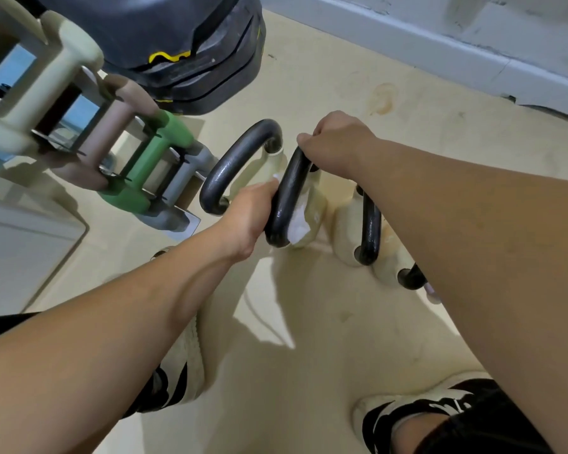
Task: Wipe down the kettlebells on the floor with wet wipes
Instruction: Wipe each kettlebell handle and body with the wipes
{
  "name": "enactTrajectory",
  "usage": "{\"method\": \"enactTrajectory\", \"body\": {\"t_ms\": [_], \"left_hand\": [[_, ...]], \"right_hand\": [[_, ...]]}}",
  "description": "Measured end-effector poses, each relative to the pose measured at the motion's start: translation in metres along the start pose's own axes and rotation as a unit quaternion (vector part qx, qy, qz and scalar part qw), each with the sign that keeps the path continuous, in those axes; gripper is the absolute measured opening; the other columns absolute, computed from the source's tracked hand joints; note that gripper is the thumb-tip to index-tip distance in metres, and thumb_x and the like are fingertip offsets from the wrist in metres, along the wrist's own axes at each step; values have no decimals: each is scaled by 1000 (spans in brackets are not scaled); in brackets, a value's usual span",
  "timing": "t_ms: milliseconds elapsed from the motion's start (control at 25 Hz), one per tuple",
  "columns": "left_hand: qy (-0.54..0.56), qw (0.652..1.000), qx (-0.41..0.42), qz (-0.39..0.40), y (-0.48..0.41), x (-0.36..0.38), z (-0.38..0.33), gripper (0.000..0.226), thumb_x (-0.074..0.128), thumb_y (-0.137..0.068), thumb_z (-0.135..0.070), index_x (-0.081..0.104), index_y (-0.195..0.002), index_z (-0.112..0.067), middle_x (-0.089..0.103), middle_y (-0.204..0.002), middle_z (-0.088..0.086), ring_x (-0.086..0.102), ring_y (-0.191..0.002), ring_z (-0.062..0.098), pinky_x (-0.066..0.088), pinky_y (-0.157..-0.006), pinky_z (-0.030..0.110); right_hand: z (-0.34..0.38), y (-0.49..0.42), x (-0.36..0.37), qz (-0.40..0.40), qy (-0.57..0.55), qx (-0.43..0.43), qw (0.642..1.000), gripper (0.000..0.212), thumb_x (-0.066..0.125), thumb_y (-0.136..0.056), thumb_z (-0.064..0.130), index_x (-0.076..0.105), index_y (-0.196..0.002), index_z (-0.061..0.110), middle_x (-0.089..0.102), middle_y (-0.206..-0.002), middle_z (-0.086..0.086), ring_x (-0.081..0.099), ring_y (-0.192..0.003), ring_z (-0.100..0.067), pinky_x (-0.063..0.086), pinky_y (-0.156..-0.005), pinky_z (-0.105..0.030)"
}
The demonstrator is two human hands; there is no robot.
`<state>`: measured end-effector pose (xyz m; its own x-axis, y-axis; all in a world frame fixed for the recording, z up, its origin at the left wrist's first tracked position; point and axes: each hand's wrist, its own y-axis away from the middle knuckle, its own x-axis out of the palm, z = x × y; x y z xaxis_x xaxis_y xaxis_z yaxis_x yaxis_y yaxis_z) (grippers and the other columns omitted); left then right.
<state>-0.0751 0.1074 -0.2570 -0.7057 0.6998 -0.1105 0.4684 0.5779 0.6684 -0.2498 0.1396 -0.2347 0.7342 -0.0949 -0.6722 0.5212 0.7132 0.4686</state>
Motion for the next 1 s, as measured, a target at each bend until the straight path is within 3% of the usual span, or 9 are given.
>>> {"method": "enactTrajectory", "body": {"t_ms": [80, 120, 280, 440, 560, 720, 840, 920, 1000], "left_hand": [[-70, 993, 68, -66, -2, 6, -12, 46, 34, -106, -22, 50, -63, -15, 53, -45, -11, 49, -41, 3, 44, -48, 19], [-76, 990, 87, -80, -4, 9, -21, 47, 34, -105, -21, 45, -60, -18, 47, -43, -12, 43, -38, 3, 38, -44, 17], [-43, 991, 122, -43, -20, 6, -32, 43, 42, -93, -18, 52, -51, -25, 47, -57, -12, 45, -53, 8, 40, -60, 26], [-33, 998, 36, 31, -15, 5, -5, 27, 48, -98, -26, 72, -91, -16, 71, -82, 9, 63, -71, 22, 49, -64, 30], [-61, 998, -23, 4, -8, -4, 4, 32, 50, -86, -24, 69, -102, -4, 75, -96, 23, 70, -81, 35, 52, -69, 37], [-75, 986, 68, -134, 10, -16, -9, 32, 40, -88, -33, 64, -83, -13, 74, -83, 11, 66, -79, 30, 50, -77, 39], [-93, 969, 148, -178, 30, -19, -20, 43, 38, -95, -45, 58, -79, -11, 67, -78, 10, 64, -74, 29, 54, -74, 43], [-45, 982, 133, -123, 49, -11, -30, 33, 45, -100, -38, 60, -84, -14, 70, -81, 8, 65, -73, 25, 51, -71, 39], [28, 995, 88, -21, 65, -3, -37, 24, 52, -101, -30, 64, -102, -9, 77, -95, 12, 72, -81, 29, 54, -74, 42]], "right_hand": [[1, -1, 3, -3, 19, -8, 1000, 36, 53, -93, 47, 63, -98, 12, 61, -95, -7, 58, -89, -29, 44, -75, -31], [1, -2, 3, -5, 22, -8, 1000, 35, 53, -94, 46, 62, -97, 12, 61, -94, -7, 58, -89, -30, 44, -75, -31], [-5, -5, 2, -11, 17, -6, 1000, 27, 53, -95, 38, 60, -93, 12, 59, -90, -7, 57, -83, -28, 40, -66, -28], [-5, -3, 2, -16, 6, 2, 1000, 27, 52, -94, 34, 64, -98, 11, 63, -94, -8, 60, -86, -29, 43, -69, -28], [-1, 7, 4, -7, -3, 12, 1000, 27, 48, -93, 28, 67, -103, 11, 65, -95, -8, 62, -87, -29, 43, -66, -28], [-1, 32, 13, -73, 6, -1, 997, 21, 47, -94, 30, 60, -90, 14, 58, -81, -4, 60, -86, -31, 39, -68, -29], [6, 56, 17, -140, -128, -44, 981, 28, 56, -91, 43, 58, -80, 18, 61, -77, 1, 61, -77, -23, 48, -67, -32], [12, 69, 18, -51, -277, -36, 959, 35, 66, -85, 52, 65, -82, 18, 70, -81, 2, 68, -81, -21, 56, -76, -35], [9, 82, 16, 133, -404, 13, 905, 47, 69, -86, 54, 71, -109, 13, 75, -101, -4, 72, -101, -26, 56, -96, -41]]}}
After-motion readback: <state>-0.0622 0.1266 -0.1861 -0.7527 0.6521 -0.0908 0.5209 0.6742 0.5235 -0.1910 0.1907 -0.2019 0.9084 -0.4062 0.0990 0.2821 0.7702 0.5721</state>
